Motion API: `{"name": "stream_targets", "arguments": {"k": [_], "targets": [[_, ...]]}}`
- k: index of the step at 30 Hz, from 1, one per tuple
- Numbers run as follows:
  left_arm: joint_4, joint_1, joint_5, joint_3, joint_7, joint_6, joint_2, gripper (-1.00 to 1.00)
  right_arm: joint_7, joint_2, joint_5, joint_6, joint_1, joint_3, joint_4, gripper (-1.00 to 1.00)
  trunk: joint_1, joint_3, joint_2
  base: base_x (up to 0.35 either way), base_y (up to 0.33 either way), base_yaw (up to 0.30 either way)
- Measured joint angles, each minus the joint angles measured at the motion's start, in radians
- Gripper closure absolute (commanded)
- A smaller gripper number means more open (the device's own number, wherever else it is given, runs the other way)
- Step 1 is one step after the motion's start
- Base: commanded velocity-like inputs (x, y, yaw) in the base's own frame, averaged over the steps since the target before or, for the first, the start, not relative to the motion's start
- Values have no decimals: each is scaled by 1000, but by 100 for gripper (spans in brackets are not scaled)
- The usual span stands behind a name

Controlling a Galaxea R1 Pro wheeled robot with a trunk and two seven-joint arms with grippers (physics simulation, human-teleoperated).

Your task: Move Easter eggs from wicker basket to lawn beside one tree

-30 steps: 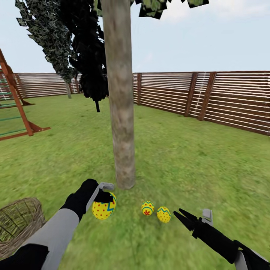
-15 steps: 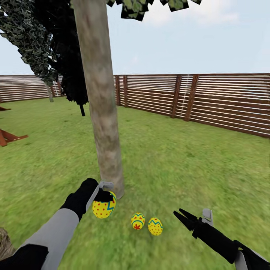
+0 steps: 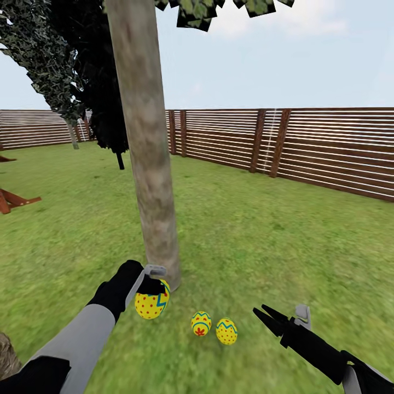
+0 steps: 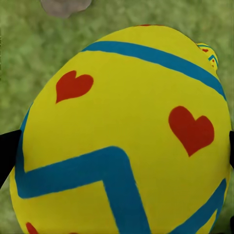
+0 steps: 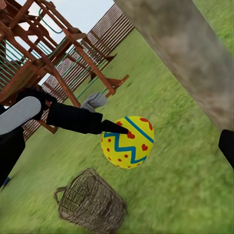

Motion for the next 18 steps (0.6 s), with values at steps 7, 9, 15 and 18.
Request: {"name": "stream_targets", "arguments": {"k": [7,9,15,18], "targets": [[2,0,0,0,0,0,1,100,-1,0,1,0,0,0,0,-100,8,-6,-14,0,0,0],[8,0,1,0,0,-1,0,100,-1,0,1,-1,0,0,0,-100,15,-12,-28,0,0,0],[12,0,0,0,1,-2,1,100,-2,0,4,0,-1,0,1,-100,38,-31,-70,0,0,0],[12,0,0,0,1,-12,0,100,-2,0,3,-1,0,-1,4,-100,50,-41,-91,0,0,0]]}}
